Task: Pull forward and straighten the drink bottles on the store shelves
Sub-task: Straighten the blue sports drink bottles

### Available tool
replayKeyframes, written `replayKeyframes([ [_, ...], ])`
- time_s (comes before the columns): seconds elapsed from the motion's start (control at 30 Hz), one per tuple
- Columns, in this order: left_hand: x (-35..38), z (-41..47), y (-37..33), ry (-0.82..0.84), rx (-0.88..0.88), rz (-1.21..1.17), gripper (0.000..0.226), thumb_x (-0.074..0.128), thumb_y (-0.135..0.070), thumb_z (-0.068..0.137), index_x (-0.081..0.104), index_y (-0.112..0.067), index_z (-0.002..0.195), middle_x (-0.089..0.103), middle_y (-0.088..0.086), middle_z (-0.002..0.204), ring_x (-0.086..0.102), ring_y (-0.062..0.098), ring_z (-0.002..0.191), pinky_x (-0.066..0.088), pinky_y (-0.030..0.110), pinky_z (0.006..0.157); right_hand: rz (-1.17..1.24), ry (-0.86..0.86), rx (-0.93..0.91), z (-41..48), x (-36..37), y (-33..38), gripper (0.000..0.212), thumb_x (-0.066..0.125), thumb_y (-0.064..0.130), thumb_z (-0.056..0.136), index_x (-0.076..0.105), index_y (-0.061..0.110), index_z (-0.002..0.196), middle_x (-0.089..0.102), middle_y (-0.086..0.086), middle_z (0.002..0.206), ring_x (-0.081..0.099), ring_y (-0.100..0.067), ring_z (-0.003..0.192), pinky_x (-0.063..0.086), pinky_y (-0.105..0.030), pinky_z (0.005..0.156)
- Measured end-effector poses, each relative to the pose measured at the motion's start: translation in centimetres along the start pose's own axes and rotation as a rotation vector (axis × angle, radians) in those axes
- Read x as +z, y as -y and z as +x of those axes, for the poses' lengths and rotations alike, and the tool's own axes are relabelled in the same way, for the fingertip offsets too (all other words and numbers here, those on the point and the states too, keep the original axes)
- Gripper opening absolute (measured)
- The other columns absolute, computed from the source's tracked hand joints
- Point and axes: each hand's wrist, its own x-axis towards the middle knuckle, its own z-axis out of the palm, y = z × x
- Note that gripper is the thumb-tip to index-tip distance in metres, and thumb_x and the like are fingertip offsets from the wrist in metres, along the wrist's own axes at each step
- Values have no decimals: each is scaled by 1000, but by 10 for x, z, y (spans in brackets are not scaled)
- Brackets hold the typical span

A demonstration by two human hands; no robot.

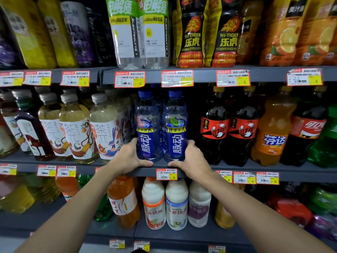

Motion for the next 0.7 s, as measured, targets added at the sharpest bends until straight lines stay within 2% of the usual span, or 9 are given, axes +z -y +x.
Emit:
replayKeyframes([
  [0.2,-1,1,2,-10,1,13,104,91,-59,53,42,-16,134,63,3,128,57,12,103,45,25,84,-3,2,-4,0,0,0,93,91,48,63,36,14,129,58,-5,130,58,-22,118,52,-38,94],
  [0.4,-2,0,3,4,9,-28,104,91,-59,52,42,-17,134,62,2,132,60,14,113,51,33,97,-5,1,-8,0,2,0,91,91,46,64,36,12,128,59,-7,129,59,-24,117,52,-39,94],
  [0.53,-1,-1,2,6,16,6,103,91,-57,55,42,-15,134,62,5,131,61,17,112,52,34,95,-20,1,-11,0,2,-1,89,90,47,64,37,12,127,60,-7,128,61,-24,115,53,-38,92],
  [0.63,-4,-3,-1,-7,4,27,98,91,-54,58,43,-15,134,64,5,129,60,12,104,48,25,87,-19,-7,6,-2,0,1,91,91,47,63,39,11,128,63,-7,126,62,-23,114,51,-31,88],
  [0.7,0,-7,-4,-33,27,53,101,91,-53,60,40,-15,138,62,6,133,60,15,107,46,24,87,-6,-14,-11,-6,0,1,91,90,46,66,39,11,132,64,-7,125,63,-22,113,52,-31,90],
])
